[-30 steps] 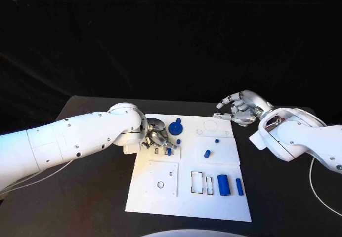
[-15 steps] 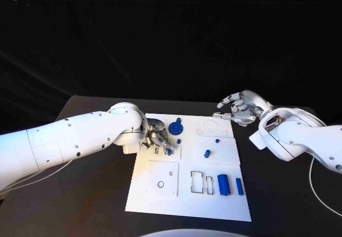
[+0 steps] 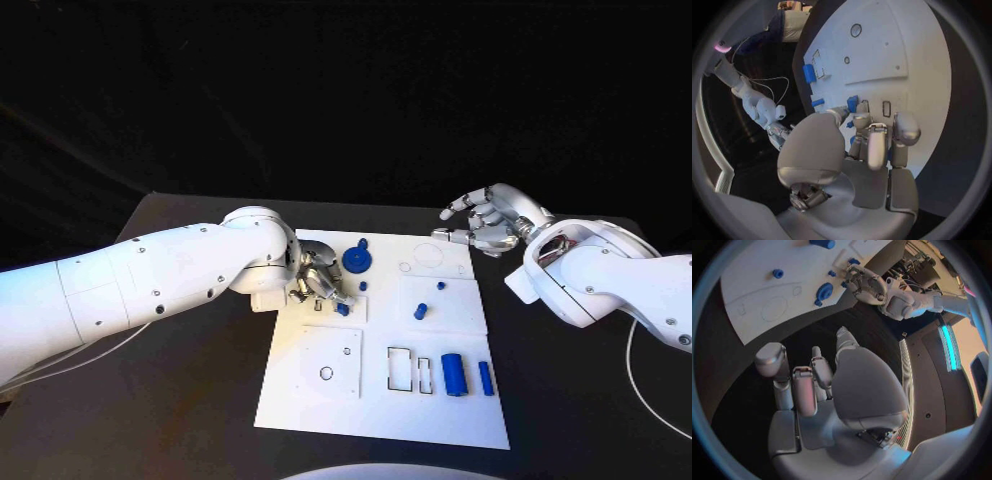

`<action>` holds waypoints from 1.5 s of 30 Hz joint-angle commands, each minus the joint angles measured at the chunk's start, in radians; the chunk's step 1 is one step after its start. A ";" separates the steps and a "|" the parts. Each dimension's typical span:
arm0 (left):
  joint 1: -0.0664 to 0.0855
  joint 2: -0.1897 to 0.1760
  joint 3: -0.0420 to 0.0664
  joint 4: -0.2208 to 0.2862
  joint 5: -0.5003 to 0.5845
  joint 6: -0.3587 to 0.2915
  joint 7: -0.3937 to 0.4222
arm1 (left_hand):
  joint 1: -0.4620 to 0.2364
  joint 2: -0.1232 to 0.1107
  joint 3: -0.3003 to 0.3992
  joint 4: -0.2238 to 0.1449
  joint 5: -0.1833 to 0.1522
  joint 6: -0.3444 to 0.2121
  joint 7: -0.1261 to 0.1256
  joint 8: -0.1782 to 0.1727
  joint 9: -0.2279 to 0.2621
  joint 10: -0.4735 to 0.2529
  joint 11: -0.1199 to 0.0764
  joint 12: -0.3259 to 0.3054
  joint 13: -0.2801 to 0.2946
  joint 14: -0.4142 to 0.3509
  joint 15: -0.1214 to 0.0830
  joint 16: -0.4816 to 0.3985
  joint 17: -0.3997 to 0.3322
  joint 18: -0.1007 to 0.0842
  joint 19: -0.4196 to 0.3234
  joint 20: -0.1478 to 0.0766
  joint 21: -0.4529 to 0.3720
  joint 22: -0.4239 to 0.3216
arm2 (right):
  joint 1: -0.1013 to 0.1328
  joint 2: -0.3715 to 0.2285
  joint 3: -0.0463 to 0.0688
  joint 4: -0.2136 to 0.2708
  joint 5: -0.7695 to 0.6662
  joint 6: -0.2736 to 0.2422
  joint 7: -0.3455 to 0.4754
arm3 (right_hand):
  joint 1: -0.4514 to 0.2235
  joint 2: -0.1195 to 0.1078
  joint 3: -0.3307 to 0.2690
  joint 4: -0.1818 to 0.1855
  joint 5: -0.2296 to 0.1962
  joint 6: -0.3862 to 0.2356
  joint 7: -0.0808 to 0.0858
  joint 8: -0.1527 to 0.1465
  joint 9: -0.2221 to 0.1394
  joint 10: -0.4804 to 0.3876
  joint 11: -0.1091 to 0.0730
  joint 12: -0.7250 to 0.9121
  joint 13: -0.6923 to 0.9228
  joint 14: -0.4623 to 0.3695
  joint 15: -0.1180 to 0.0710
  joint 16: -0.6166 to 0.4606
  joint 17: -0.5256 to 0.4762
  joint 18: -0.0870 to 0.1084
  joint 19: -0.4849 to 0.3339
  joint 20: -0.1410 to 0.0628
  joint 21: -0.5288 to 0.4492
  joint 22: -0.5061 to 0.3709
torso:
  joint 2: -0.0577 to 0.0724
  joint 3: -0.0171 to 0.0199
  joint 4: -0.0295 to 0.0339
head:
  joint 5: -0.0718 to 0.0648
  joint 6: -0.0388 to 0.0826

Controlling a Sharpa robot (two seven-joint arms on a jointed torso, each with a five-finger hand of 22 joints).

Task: Assemble the parts on the task board

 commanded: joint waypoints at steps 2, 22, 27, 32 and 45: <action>0.000 -0.003 0.001 0.001 0.099 -0.021 0.011 | 0.024 -0.037 0.192 -0.033 0.005 -0.014 0.003 0.015 0.027 -0.005 0.003 -0.013 -0.017 0.046 -0.004 -0.004 0.069 -0.005 -0.010 0.000 -0.002 0.001 | -0.001 0.002 0.000 -0.001 -0.004 -0.003 -0.003 | -0.003 0.011 0.000 0.000 0.000 0.003 -0.005 0.007 0.001 -0.002 -0.003 -0.001 -0.001 0.058 0.001 -0.005 0.051 0.018 -0.005 -0.004 -0.007 -0.001 | 0.000 0.0005 -0.0013 | 0.001 0.001; -0.003 -0.069 0.010 0.080 0.075 -0.132 0.051 | -0.063 -0.093 0.431 -0.173 0.000 -0.012 0.005 0.038 0.065 0.013 0.004 -0.011 -0.019 0.054 -0.001 0.004 0.088 -0.010 0.010 -0.002 0.017 0.033 | -0.001 -0.006 0.000 0.001 -0.003 -0.020 0.000 | 0.000 0.012 0.001 -0.001 -0.001 0.003 -0.006 0.008 0.002 -0.001 -0.004 0.000 0.000 0.058 0.000 -0.006 0.050 0.018 -0.005 -0.004 -0.007 0.000 | 0.001 -0.0003 0.0008 | -0.002 -0.004; -0.008 -0.100 0.010 0.117 0.016 -0.165 0.081 | -0.071 -0.110 0.453 -0.192 -0.001 -0.008 0.005 0.038 0.067 0.017 0.003 -0.011 -0.020 0.057 -0.002 0.007 0.095 -0.011 0.014 -0.004 0.021 0.040 | -0.001 -0.010 0.000 0.002 -0.001 -0.024 0.001 | 0.000 0.013 0.001 -0.001 -0.001 0.003 -0.006 0.009 0.002 -0.001 -0.004 0.000 -0.001 0.057 0.000 -0.007 0.048 0.019 -0.006 -0.005 -0.009 -0.002 | -0.001 -0.0002 0.0016 | -0.002 -0.008; -0.012 -0.112 0.010 0.134 -0.033 -0.184 0.100 | -0.073 -0.125 0.459 -0.203 -0.003 -0.008 0.006 0.036 0.068 0.014 0.003 -0.017 -0.028 0.057 -0.002 0.007 0.095 -0.011 0.013 -0.004 0.022 0.040 | -0.001 -0.010 0.000 0.001 0.000 -0.026 0.002 | 0.000 0.013 0.001 0.000 -0.001 0.003 -0.006 0.009 0.002 -0.001 -0.004 0.000 -0.001 0.057 0.000 -0.007 0.048 0.019 -0.006 -0.005 -0.010 -0.002 | -0.002 0.0005 0.0012 | 0.002 -0.008; -0.026 -0.107 0.008 0.142 -0.155 -0.211 0.084 | -0.075 -0.144 0.469 -0.217 0.004 0.002 0.004 0.036 0.070 0.035 0.001 -0.008 -0.011 0.062 -0.004 0.012 0.108 -0.012 0.017 -0.005 0.025 0.047 | -0.002 -0.008 0.000 0.000 0.001 -0.030 0.005 | -0.001 0.014 0.002 0.000 -0.001 0.002 -0.006 0.010 0.002 -0.001 -0.004 0.000 -0.001 0.057 0.000 -0.007 0.048 0.019 -0.006 -0.005 -0.010 -0.002 | 0.000 0.0004 -0.0008 | 0.008 -0.004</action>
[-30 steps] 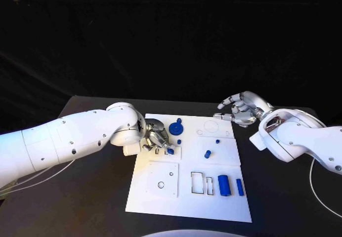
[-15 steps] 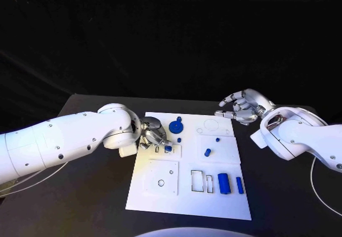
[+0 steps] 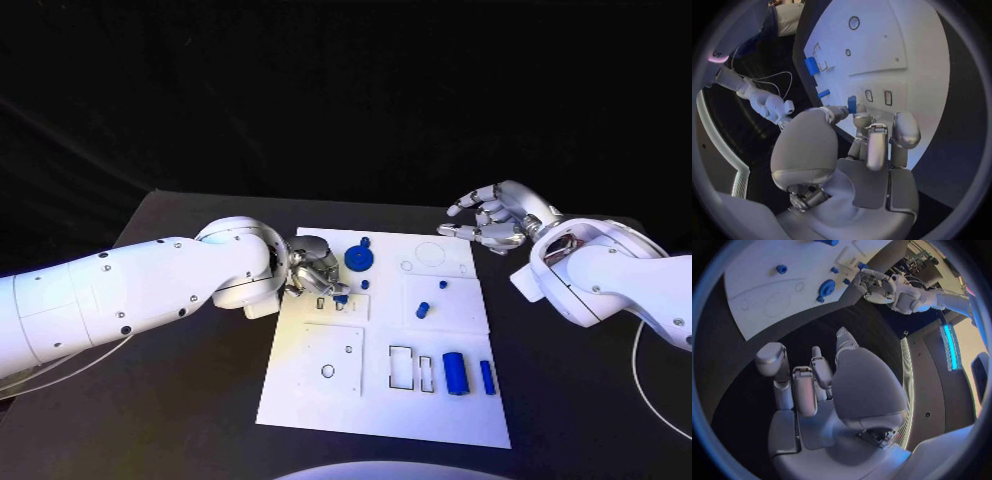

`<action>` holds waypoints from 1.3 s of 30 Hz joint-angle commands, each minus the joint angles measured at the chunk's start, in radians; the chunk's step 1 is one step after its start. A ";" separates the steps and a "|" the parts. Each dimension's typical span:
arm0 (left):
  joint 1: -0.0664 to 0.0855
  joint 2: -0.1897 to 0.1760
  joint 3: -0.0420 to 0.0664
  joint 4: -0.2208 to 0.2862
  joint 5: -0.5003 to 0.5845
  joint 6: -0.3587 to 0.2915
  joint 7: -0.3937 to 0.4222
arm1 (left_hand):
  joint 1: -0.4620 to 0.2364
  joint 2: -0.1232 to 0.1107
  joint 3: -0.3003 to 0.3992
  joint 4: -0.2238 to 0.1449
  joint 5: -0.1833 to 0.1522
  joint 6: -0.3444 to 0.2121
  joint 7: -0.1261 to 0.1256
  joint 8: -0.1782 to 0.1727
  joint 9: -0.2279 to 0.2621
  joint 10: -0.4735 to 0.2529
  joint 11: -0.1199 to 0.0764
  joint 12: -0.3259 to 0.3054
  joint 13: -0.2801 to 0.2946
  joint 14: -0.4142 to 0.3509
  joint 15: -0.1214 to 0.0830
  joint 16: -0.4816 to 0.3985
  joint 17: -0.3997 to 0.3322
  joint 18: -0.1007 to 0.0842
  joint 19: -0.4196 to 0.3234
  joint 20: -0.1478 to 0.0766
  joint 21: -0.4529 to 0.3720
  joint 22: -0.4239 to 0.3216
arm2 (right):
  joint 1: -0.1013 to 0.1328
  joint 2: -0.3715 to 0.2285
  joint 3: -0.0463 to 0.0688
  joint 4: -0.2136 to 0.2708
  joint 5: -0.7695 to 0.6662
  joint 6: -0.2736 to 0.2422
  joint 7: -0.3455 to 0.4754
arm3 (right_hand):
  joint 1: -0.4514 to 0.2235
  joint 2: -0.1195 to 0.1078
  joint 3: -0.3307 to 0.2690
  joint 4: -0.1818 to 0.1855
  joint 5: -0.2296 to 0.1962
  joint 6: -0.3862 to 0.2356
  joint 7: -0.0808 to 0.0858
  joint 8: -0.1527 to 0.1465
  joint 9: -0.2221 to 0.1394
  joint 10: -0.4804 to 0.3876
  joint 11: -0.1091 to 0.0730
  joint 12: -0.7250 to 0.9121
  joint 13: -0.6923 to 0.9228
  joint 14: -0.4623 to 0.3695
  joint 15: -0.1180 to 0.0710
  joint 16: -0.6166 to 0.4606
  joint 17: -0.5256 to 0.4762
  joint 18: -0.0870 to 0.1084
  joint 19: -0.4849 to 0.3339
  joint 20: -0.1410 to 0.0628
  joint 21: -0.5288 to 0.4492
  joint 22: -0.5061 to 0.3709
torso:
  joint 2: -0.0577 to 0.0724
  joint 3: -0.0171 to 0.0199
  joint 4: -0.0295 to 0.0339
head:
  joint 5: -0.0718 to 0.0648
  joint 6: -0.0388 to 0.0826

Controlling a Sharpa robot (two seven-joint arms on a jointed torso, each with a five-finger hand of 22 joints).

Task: Assemble the parts on the task board

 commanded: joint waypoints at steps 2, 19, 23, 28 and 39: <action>-0.003 0.009 -0.001 0.001 -0.073 -0.025 -0.010 | -0.004 -0.011 0.214 -0.210 0.009 0.015 -0.003 -0.003 0.002 0.015 -0.002 0.011 0.011 0.065 -0.005 0.006 0.114 -0.013 0.012 -0.002 0.008 0.008 | -0.001 0.001 0.000 0.000 -0.002 -0.004 0.006 | -0.001 0.007 0.001 0.000 -0.001 0.002 -0.006 0.006 0.001 -0.001 -0.004 0.000 -0.001 0.057 0.000 -0.007 0.048 0.019 -0.002 -0.001 -0.006 -0.002 | 0.002 0.0000 -0.0008 | 0.001 0.001; -0.009 0.033 -0.007 -0.012 -0.128 0.002 -0.069 | -0.026 -0.028 0.237 -0.221 0.044 0.040 -0.012 -0.007 0.003 0.048 -0.011 0.023 0.035 0.070 -0.014 0.011 0.126 -0.018 0.034 -0.008 0.021 0.035 | -0.001 0.001 0.000 0.003 -0.002 -0.007 0.006 | -0.002 0.009 0.002 0.001 -0.001 0.002 -0.006 0.007 0.001 0.000 -0.004 0.000 -0.001 0.057 -0.001 -0.007 0.047 0.019 -0.002 -0.001 -0.007 -0.002 | 0.003 -0.0005 -0.0013 | 0.001 -0.005; -0.010 0.036 -0.007 -0.016 -0.138 0.005 -0.072 | -0.028 -0.029 0.239 -0.222 0.048 0.042 -0.012 -0.007 0.003 0.051 -0.011 0.025 0.037 0.070 -0.014 0.011 0.126 -0.019 0.036 -0.009 0.022 0.037 | -0.001 0.000 0.000 0.003 -0.002 -0.008 0.007 | -0.003 0.010 0.001 0.000 -0.002 0.001 -0.006 0.008 0.002 -0.001 -0.004 -0.001 -0.003 0.057 -0.001 -0.008 0.046 0.019 -0.002 -0.002 -0.008 -0.003 | 0.002 -0.0004 -0.0011 | 0.001 -0.007; -0.011 0.040 -0.008 -0.018 -0.151 0.004 -0.074 | -0.031 -0.030 0.241 -0.223 0.055 0.044 -0.013 -0.007 0.004 0.053 -0.012 0.025 0.039 0.071 -0.015 0.011 0.126 -0.019 0.038 -0.010 0.023 0.040 | -0.001 -0.001 0.000 0.004 -0.002 -0.008 0.007 | -0.003 0.010 0.001 0.000 -0.002 0.001 -0.006 0.008 0.002 -0.001 -0.004 -0.001 -0.003 0.057 -0.001 -0.008 0.046 0.019 -0.002 -0.002 -0.008 -0.003 | 0.002 -0.0007 -0.0005 | 0.001 -0.007; -0.016 0.047 -0.008 -0.023 -0.158 0.023 -0.077 | -0.037 -0.033 0.243 -0.226 0.067 0.048 -0.014 -0.008 0.005 0.059 -0.013 0.028 0.044 0.071 -0.016 0.011 0.126 -0.020 0.042 -0.011 0.026 0.044 | -0.001 0.000 0.000 0.006 -0.002 -0.008 0.008 | -0.003 0.010 0.001 0.000 -0.002 0.001 -0.006 0.008 0.002 -0.001 -0.004 -0.001 -0.003 0.057 -0.001 -0.008 0.046 0.019 -0.002 -0.002 -0.008 -0.003 | 0.003 -0.0003 -0.0004 | 0.001 -0.012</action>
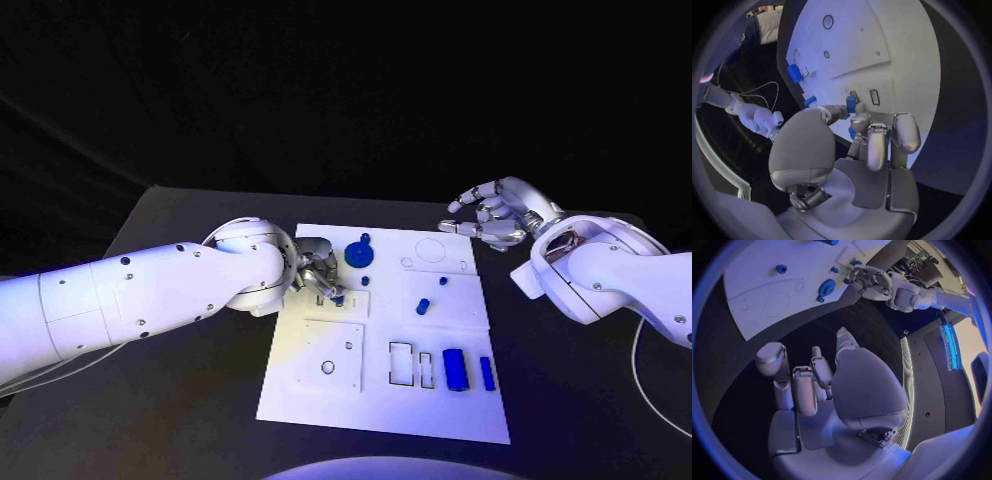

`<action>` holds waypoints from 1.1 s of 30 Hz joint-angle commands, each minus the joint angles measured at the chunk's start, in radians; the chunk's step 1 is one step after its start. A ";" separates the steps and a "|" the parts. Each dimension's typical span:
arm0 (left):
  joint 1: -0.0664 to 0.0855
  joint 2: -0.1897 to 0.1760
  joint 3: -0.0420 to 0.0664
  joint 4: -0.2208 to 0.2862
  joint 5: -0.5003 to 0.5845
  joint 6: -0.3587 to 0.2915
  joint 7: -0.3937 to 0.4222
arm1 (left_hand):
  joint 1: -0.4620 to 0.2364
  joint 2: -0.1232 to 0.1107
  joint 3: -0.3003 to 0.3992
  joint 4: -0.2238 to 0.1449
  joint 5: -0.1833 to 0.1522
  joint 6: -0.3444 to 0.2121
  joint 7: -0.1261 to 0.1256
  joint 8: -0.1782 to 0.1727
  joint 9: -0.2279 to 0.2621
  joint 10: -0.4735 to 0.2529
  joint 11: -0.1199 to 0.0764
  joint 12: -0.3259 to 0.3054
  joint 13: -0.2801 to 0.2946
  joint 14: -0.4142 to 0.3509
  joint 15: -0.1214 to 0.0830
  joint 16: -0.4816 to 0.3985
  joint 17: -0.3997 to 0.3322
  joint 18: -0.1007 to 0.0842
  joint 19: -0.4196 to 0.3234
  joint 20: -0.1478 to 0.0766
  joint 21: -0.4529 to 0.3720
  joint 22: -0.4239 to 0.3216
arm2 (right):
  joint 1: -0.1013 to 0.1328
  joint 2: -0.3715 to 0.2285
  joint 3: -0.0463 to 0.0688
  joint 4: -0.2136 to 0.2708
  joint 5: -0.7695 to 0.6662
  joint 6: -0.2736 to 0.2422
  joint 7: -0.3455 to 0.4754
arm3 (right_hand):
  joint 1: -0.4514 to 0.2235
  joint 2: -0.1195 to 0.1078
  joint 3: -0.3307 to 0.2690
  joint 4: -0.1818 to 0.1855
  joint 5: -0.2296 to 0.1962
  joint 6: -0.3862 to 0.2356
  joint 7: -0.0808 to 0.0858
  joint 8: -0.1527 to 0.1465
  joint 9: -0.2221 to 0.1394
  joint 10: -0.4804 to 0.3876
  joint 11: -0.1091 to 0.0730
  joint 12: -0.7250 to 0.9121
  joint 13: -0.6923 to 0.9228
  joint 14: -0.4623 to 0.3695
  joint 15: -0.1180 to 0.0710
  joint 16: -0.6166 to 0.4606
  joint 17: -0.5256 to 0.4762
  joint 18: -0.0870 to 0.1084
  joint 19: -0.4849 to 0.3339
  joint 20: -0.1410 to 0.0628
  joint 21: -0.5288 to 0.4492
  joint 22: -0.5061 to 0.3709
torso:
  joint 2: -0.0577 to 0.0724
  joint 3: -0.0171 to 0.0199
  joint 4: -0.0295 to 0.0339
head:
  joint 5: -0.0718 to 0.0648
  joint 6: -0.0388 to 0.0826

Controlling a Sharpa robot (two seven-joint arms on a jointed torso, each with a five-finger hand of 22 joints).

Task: Assemble the parts on the task board

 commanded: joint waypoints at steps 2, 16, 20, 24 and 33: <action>-0.001 0.005 0.000 -0.001 -0.013 0.029 -0.004 | -0.008 -0.003 0.219 -0.216 0.009 0.007 -0.001 -0.005 0.002 0.010 0.001 0.007 0.002 0.071 -0.009 0.007 0.126 -0.020 0.007 0.000 0.006 0.002 | -0.001 0.000 0.000 0.003 -0.004 0.000 0.007 | -0.003 0.010 0.001 0.000 -0.002 0.001 -0.006 0.004 0.001 -0.001 -0.004 -0.001 -0.001 0.057 -0.001 -0.002 0.046 0.019 -0.002 -0.002 -0.005 -0.002 | 0.000 0.0011 0.0009 | -0.001 -0.003; -0.004 0.009 -0.001 -0.004 -0.016 0.056 -0.007 | -0.014 -0.005 0.221 -0.218 0.023 0.009 -0.002 -0.005 0.003 0.012 0.000 0.007 0.003 0.071 -0.010 0.006 0.126 -0.021 0.009 -0.002 0.008 0.004 | -0.001 0.000 0.000 0.002 -0.004 0.001 0.007 | -0.003 0.010 0.001 0.000 -0.002 0.001 -0.006 0.004 0.001 -0.001 -0.004 -0.001 -0.001 0.057 -0.001 -0.002 0.046 0.019 -0.002 -0.002 -0.005 -0.002 | -0.001 0.0010 -0.0004 | 0.001 -0.008; -0.004 0.008 -0.002 -0.003 -0.016 0.065 -0.008 | -0.016 -0.006 0.221 -0.220 0.028 0.010 -0.003 -0.005 0.004 0.013 -0.001 0.007 0.004 0.071 -0.011 0.006 0.126 -0.021 0.010 -0.002 0.008 0.005 | -0.001 0.000 0.000 0.002 -0.004 0.001 0.007 | -0.003 0.010 0.001 0.000 -0.002 0.001 -0.006 0.004 0.001 -0.001 -0.004 -0.001 -0.001 0.057 -0.001 -0.002 0.046 0.019 -0.002 -0.002 -0.005 -0.002 | -0.001 0.0005 0.0002 | 0.000 -0.009; -0.004 0.008 -0.002 -0.002 -0.016 0.074 -0.008 | -0.018 -0.006 0.222 -0.221 0.034 0.011 -0.003 -0.005 0.004 0.014 -0.001 0.007 0.004 0.071 -0.011 0.006 0.126 -0.021 0.010 -0.002 0.008 0.005 | -0.001 0.000 0.000 0.002 -0.004 0.001 0.007 | -0.003 0.012 0.001 0.000 -0.002 0.000 -0.007 0.007 0.001 0.001 -0.005 0.000 -0.001 0.057 -0.001 -0.003 0.047 0.019 -0.001 -0.002 -0.005 -0.001 | 0.000 0.0006 0.0008 | 0.000 -0.010; -0.004 0.008 -0.002 -0.003 -0.015 0.086 -0.009 | -0.032 -0.005 0.221 -0.221 0.052 0.017 -0.006 -0.004 0.007 0.024 -0.003 0.015 0.018 0.071 -0.012 0.006 0.126 -0.021 0.012 -0.004 0.009 0.008 | -0.001 0.000 0.000 0.001 -0.004 0.001 0.007 | -0.003 0.012 0.001 0.000 -0.002 0.000 -0.007 0.007 0.001 0.001 -0.005 0.000 -0.001 0.057 -0.001 -0.003 0.047 0.019 -0.001 -0.002 -0.005 -0.001 | -0.001 0.0004 0.0000 | 0.000 -0.012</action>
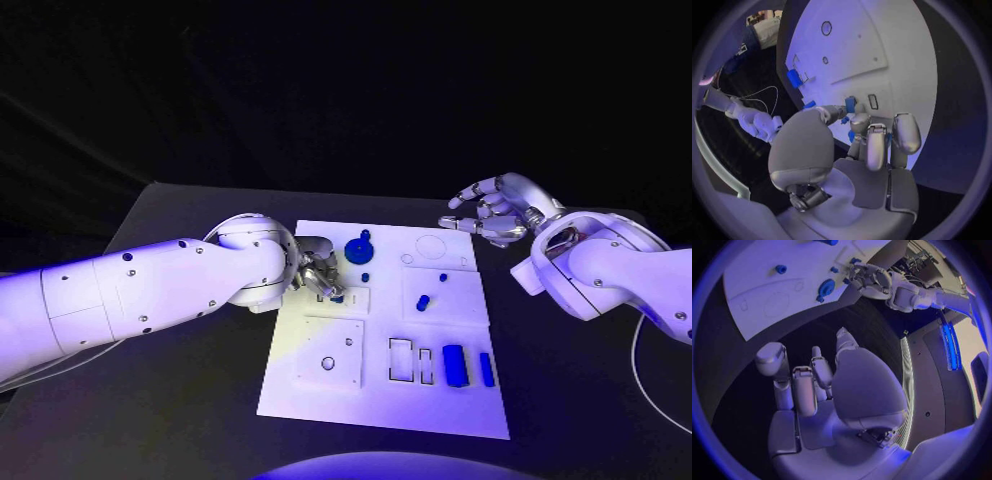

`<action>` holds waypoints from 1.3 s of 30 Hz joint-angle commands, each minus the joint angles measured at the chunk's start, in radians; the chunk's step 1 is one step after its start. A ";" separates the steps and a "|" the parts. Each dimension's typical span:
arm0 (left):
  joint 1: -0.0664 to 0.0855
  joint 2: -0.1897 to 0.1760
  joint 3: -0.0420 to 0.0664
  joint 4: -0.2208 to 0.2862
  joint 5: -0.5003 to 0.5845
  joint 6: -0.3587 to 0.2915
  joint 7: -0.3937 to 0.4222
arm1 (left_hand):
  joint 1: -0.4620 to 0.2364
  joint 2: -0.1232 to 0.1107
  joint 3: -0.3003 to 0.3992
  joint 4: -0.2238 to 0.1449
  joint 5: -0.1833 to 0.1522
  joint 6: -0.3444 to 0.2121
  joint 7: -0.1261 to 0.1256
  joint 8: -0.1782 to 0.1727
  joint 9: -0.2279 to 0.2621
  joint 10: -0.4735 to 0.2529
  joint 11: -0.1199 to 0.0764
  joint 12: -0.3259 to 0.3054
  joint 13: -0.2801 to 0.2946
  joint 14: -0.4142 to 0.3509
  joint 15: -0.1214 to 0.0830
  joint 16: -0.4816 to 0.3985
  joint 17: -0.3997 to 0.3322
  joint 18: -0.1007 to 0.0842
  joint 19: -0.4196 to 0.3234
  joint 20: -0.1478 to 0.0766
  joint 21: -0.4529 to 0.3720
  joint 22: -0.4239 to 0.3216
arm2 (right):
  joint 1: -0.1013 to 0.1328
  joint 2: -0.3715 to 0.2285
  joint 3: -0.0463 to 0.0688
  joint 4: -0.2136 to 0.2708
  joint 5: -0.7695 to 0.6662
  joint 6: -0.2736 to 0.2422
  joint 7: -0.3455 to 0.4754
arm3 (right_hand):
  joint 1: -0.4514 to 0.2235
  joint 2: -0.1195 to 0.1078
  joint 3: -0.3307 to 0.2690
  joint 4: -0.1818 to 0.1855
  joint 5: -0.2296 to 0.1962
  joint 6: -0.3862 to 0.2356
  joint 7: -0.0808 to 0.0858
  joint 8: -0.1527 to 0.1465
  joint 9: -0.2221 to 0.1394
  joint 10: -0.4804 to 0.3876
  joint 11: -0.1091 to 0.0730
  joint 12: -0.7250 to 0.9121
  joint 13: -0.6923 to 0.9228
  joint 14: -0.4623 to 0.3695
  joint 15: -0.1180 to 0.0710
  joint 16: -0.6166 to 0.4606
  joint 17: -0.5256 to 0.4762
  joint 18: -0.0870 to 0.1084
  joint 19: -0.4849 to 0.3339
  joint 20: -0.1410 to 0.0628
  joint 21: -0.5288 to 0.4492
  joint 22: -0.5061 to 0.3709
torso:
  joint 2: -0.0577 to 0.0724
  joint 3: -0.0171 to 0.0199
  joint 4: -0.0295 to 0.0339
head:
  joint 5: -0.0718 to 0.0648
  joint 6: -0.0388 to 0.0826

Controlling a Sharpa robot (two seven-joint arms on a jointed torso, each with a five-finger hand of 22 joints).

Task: Assemble the parts on the task board

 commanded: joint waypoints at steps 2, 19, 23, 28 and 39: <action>-0.003 0.002 -0.002 0.002 0.001 0.040 -0.003 | -0.019 0.006 0.220 -0.219 0.008 0.011 -0.006 -0.002 0.003 0.013 -0.002 0.010 0.012 0.071 -0.006 0.006 0.126 -0.012 0.010 0.000 0.006 0.005 | -0.001 0.000 0.000 0.001 -0.005 0.000 0.007 | 0.001 0.008 0.001 0.000 -0.002 0.000 -0.007 0.007 0.001 0.001 -0.005 0.000 -0.001 0.057 -0.001 -0.003 0.047 0.019 -0.001 -0.002 -0.005 -0.001 | 0.000 0.0002 -0.0003 | 0.000 -0.001; -0.003 0.006 -0.002 -0.005 0.010 0.036 -0.003 | -0.038 0.012 0.214 -0.212 0.008 0.018 -0.011 -0.003 0.006 0.023 -0.006 0.016 0.022 0.071 -0.009 0.006 0.126 -0.013 0.012 -0.002 0.006 0.008 | -0.001 0.001 0.000 0.000 -0.005 -0.002 0.007 | 0.001 0.009 0.001 0.000 -0.002 0.000 -0.007 0.008 0.001 0.000 -0.005 -0.001 -0.003 0.057 -0.002 -0.004 0.045 0.019 -0.002 -0.003 -0.009 -0.004 | 0.000 0.0006 0.0000 | -0.001 -0.003; -0.003 0.009 -0.002 -0.007 0.013 0.035 -0.003 | -0.042 0.014 0.213 -0.210 0.007 0.019 -0.012 -0.003 0.006 0.025 -0.007 0.017 0.024 0.071 -0.010 0.006 0.126 -0.013 0.013 -0.002 0.007 0.009 | -0.001 0.001 0.000 0.000 -0.005 -0.002 0.007 | 0.001 0.009 0.001 0.000 -0.002 0.000 -0.007 0.008 0.001 0.000 -0.005 -0.001 -0.003 0.057 -0.002 -0.004 0.045 0.019 -0.002 -0.003 -0.009 -0.004 | 0.001 0.0011 0.0003 | -0.002 -0.004; -0.003 0.012 -0.002 -0.010 0.016 0.037 -0.003 | -0.055 0.018 0.209 -0.203 0.004 0.023 -0.015 -0.004 0.007 0.030 -0.009 0.021 0.031 0.071 -0.012 0.006 0.126 -0.014 0.015 -0.004 0.007 0.012 | -0.001 0.001 0.000 0.000 -0.005 -0.002 0.008 | 0.001 0.009 0.001 0.000 -0.002 0.000 -0.007 0.008 0.001 0.000 -0.005 -0.001 -0.003 0.057 -0.002 -0.004 0.045 0.019 -0.002 -0.003 -0.009 -0.004 | 0.000 0.0006 -0.0008 | -0.002 -0.006; -0.003 0.015 -0.002 -0.014 0.021 0.036 -0.002 | -0.087 0.021 0.189 -0.187 -0.002 0.031 -0.022 -0.010 0.009 0.037 -0.014 0.024 0.038 0.072 -0.015 0.006 0.127 -0.015 0.018 -0.007 0.006 0.015 | -0.001 0.000 0.000 0.000 -0.005 -0.004 0.008 | 0.001 0.009 0.001 0.000 -0.002 0.000 -0.007 0.008 0.001 0.000 -0.005 -0.001 -0.003 0.057 -0.002 -0.004 0.045 0.019 -0.002 -0.003 -0.009 -0.004 | 0.000 0.0006 0.0007 | -0.006 -0.006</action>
